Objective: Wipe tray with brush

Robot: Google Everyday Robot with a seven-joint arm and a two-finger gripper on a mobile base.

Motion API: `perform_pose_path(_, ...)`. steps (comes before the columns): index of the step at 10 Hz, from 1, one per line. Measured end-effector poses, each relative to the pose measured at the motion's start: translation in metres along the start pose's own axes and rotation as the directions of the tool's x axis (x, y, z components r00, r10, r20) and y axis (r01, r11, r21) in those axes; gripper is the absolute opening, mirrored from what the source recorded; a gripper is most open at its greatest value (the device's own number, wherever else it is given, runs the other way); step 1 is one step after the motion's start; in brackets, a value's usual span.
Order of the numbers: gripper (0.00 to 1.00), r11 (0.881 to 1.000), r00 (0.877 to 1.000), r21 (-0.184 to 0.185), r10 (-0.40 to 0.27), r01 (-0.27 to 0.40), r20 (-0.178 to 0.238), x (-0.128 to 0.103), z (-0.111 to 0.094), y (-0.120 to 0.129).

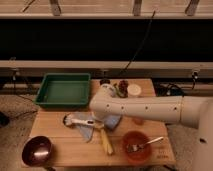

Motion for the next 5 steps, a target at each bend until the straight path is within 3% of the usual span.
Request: perform_pose_path(5, 0.07, 0.997, 0.999, 0.068, -0.032, 0.030, 0.031, 0.004, -0.049, -0.010)
